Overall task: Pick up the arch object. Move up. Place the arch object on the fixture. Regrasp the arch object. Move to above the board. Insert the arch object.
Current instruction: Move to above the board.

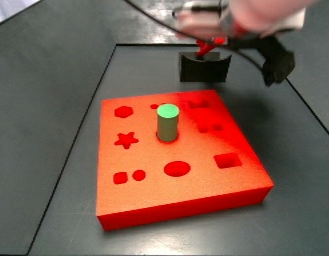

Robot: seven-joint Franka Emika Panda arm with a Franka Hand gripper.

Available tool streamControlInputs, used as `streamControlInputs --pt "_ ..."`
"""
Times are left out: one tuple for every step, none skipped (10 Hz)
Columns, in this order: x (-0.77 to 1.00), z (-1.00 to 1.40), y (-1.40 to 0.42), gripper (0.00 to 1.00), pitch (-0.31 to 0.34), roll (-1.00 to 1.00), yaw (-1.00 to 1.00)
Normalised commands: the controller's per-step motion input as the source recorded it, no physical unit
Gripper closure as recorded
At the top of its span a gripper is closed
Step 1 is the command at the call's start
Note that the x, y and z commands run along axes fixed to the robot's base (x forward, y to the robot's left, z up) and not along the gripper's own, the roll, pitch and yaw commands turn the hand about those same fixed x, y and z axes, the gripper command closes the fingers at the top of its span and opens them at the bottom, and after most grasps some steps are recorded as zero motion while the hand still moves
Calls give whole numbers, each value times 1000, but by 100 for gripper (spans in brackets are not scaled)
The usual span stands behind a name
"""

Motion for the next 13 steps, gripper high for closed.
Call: streamControlInputs --pt "38 1000 32 100 51 5 -91" --pt "35 1000 31 100 80 1 -71" --pt "32 1000 29 100 104 -9 -49" --pt "27 1000 27 100 115 -18 -25" --pt "22 1000 23 100 128 -29 9" --pt "20 1000 20 100 133 -38 35" --pt "21 1000 14 100 134 -43 62" --pt "22 1000 14 100 137 -42 73" --pt "27 1000 7 100 132 -38 90" --pt "30 1000 2 100 131 -33 102" --pt "39 1000 -6 100 126 -34 110" --pt "43 1000 -10 100 123 -31 113" --pt "40 784 -14 100 112 -30 117"
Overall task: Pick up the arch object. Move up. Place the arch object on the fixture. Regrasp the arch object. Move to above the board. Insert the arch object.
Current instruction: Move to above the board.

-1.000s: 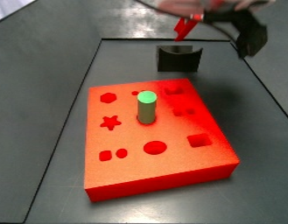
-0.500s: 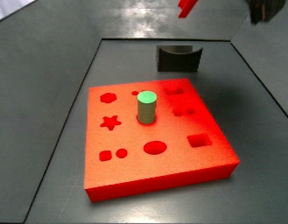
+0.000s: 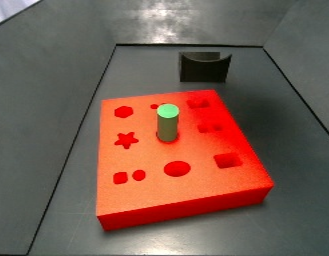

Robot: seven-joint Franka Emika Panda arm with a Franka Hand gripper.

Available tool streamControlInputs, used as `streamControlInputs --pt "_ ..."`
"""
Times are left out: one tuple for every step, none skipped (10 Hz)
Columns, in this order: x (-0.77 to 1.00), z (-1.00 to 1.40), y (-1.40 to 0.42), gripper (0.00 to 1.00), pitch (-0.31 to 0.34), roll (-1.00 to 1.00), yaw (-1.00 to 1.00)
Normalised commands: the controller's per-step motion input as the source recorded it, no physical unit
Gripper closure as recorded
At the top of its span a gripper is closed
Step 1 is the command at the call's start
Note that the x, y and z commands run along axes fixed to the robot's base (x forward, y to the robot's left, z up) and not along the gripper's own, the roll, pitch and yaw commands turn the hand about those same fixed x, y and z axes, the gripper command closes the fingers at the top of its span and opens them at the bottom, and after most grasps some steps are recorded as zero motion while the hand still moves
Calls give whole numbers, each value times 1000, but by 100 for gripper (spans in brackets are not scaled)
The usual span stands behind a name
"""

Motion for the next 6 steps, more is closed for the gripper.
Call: streamControlInputs --pt "33 556 -18 100 103 -32 118" --pt "31 386 -19 100 95 -34 115" --pt "33 218 -21 100 87 -34 112" --pt "-663 94 -1000 100 -20 -1000 -48" --pt "-675 105 -1000 100 -35 -1000 -49" --pt "-704 109 -1000 100 -46 -1000 -49"
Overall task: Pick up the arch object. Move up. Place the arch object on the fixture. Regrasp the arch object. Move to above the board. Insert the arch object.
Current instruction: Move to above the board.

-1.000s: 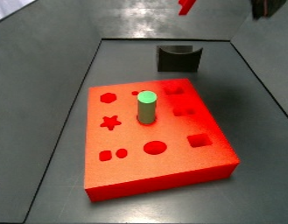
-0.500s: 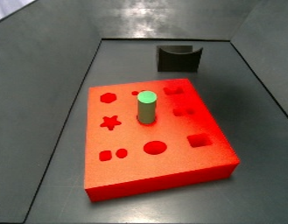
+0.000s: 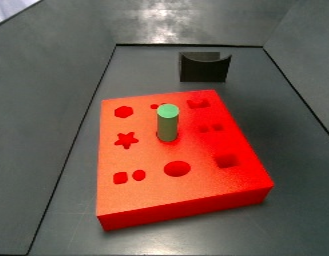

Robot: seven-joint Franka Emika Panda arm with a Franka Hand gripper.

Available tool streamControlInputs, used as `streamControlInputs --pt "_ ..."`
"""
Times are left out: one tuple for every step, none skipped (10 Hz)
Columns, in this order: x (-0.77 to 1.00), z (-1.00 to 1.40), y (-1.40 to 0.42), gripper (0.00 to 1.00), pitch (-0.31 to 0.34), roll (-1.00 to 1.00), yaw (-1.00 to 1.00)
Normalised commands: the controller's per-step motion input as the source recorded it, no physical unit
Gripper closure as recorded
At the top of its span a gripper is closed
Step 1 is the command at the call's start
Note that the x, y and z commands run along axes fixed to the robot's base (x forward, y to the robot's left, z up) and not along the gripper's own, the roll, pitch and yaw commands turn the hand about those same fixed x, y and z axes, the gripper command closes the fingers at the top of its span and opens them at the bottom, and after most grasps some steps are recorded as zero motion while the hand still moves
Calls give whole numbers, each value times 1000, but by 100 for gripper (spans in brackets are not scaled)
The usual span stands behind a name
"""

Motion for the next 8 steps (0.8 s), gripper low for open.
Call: streamControlInputs --pt "-734 84 -1000 100 -56 -1000 -48" --pt "-737 95 -1000 100 -59 -1000 -52" --pt "-760 102 -1000 100 -61 -1000 -53" --pt "-786 83 -1000 100 -63 -1000 -55" --pt "-630 77 -753 100 -64 -1000 -60" --pt "-426 42 -463 100 -66 -1000 -65" --pt "-309 20 -306 100 -66 -1000 -68" --pt "-140 13 -86 100 -58 -1000 -63"
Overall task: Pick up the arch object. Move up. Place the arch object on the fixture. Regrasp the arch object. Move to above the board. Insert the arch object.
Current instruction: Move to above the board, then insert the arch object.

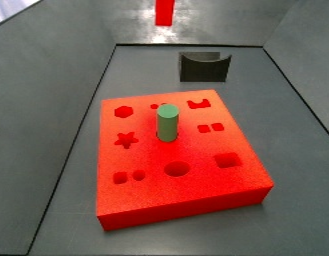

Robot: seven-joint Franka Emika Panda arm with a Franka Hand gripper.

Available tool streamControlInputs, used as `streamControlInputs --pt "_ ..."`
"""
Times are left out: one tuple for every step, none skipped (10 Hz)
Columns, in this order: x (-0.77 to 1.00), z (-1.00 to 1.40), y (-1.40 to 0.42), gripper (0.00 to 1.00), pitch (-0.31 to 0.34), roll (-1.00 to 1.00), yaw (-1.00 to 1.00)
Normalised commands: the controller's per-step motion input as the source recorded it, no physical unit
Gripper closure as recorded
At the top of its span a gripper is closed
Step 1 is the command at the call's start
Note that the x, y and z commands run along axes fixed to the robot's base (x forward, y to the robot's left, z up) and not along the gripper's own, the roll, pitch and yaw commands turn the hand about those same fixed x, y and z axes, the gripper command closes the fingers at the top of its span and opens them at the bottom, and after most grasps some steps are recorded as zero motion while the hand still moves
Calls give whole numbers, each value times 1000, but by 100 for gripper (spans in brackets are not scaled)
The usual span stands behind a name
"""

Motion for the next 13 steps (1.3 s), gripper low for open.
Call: streamControlInputs --pt "-91 5 -26 100 -64 -941 -61" --pt "-57 -3 7 100 -42 -624 -34" --pt "-45 4 -6 100 -31 -356 -15" --pt "-28 -5 2 100 -24 -235 -16" --pt "246 -471 163 100 0 0 -840" --pt "249 -463 163 100 0 0 -849" --pt "263 -446 154 100 0 0 -863" --pt "269 -434 146 100 0 0 -869" --pt "277 -423 146 100 -3 0 -869" --pt "206 -474 114 100 0 0 -909" --pt "106 -509 83 100 0 0 -963" --pt "26 -506 14 100 0 0 -1000" --pt "0 -514 0 100 0 0 -1000"
